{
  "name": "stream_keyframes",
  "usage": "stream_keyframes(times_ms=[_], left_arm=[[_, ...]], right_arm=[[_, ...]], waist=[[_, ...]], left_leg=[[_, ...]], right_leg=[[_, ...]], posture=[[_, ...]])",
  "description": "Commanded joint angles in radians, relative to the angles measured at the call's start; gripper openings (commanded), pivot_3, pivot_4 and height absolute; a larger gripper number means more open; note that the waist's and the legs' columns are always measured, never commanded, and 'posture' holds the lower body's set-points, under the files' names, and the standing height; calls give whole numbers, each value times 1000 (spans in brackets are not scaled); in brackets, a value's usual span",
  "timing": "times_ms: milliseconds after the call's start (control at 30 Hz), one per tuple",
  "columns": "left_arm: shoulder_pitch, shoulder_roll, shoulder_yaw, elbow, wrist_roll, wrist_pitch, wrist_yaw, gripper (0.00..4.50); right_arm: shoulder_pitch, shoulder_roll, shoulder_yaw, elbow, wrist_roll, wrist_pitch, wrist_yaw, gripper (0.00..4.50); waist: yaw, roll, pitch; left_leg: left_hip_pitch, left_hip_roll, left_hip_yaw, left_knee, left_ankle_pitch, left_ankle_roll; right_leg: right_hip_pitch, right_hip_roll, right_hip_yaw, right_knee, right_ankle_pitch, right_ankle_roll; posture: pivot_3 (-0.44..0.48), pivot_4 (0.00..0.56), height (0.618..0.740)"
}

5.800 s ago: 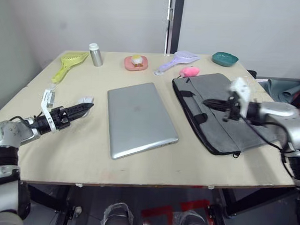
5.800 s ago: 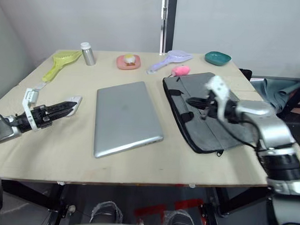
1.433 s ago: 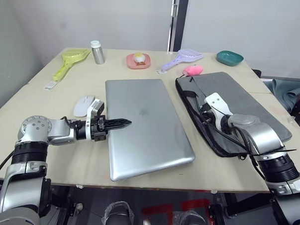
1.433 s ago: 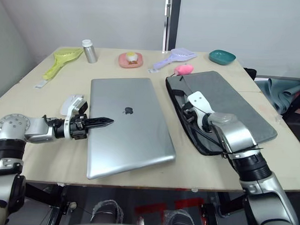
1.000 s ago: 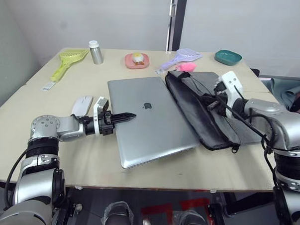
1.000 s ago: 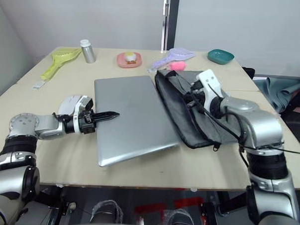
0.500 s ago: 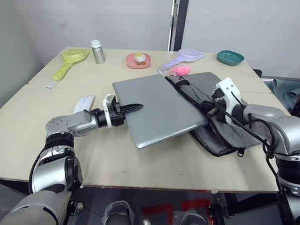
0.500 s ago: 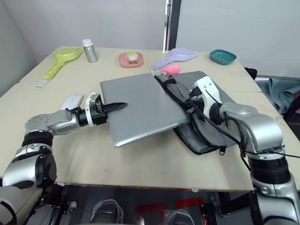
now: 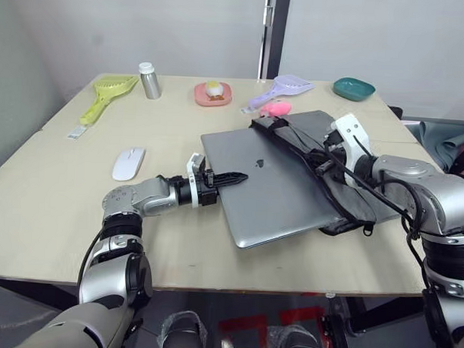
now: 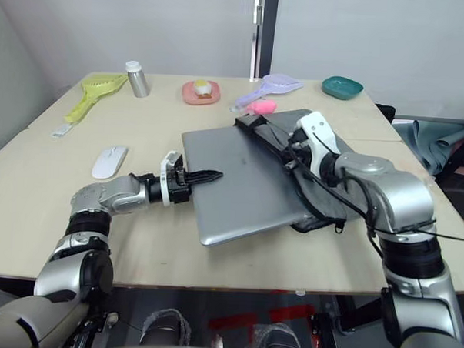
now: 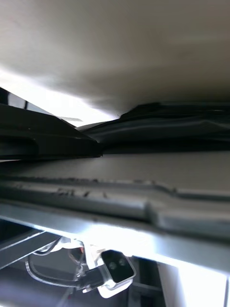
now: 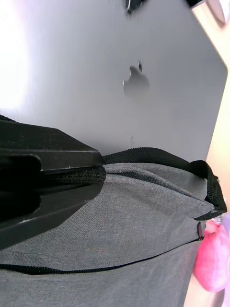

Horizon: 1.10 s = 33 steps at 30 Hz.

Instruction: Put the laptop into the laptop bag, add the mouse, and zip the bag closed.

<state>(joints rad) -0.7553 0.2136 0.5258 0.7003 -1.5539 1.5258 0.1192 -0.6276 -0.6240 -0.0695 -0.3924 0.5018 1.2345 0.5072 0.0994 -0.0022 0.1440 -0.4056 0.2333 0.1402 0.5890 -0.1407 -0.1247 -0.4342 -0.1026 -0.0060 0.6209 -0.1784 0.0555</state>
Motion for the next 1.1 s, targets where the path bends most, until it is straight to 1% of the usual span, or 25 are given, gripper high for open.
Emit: stream_keyframes(times_ms=[33, 167, 333, 400, 600, 733, 867, 1100], left_arm=[[-19, -26, 23, -85, -28, -55, -50, 295], [-15, -60, 16, -112, 25, -136, -43, 295], [0, -74, -12, -133, 74, -137, -56, 295], [3, -86, -28, -148, 111, -161, -65, 295], [-4, -119, -48, -167, 141, -153, -98, 295], [-7, -135, -43, -168, 122, -131, -106, 295], [-4, -123, -57, -161, 104, -42, -136, 295], [-11, -80, -61, -139, 142, 26, -209, 295]], right_arm=[[-21, 32, -38, -85, 61, 33, -6, 27], [5, 96, -66, -127, 101, 91, -50, 27], [21, 166, -84, -158, 128, 139, -100, 27], [16, 232, -88, -174, 146, 166, -132, 27], [25, 330, -103, -194, 165, 219, -182, 27], [26, 359, -104, -205, 177, 241, -194, 27], [26, 389, -109, -216, 198, 267, -188, 27], [20, 356, -125, -229, 250, 275, -155, 27]], waist=[[1, 0, 0], [3, 0, 0], [8, 0, 0], [7, 0, 0], [8, 0, 0], [8, 0, 0], [7, 0, 0], [6, 1, 0]], left_leg=[[0, 0, 0, 0, 0, 0], [0, 0, 0, 0, 0, 0], [0, 0, 0, 0, 0, 0], [0, 0, 0, 0, 0, 0], [0, 0, 0, 0, 0, 0], [0, 0, 0, 0, 0, 0], [0, 0, 0, 0, 0, 0], [0, 0, 0, 0, 0, -1]], right_leg=[[0, 0, 0, 0, 0, 0], [0, 0, 0, -1, 0, 0], [0, 0, 0, -1, 0, 0], [0, 0, 0, -1, 0, 0], [0, 0, 0, -1, 1, 1], [0, 0, 0, -1, 1, 2], [0, 0, 0, -1, 1, 3], [0, 0, 0, -1, 1, 5]], posture=[[0, 150, 740], [0, 150, 740], [0, 150, 740], [0, 150, 740], [0, 150, 740], [0, 150, 740], [0, 150, 740], [0, 150, 740]])
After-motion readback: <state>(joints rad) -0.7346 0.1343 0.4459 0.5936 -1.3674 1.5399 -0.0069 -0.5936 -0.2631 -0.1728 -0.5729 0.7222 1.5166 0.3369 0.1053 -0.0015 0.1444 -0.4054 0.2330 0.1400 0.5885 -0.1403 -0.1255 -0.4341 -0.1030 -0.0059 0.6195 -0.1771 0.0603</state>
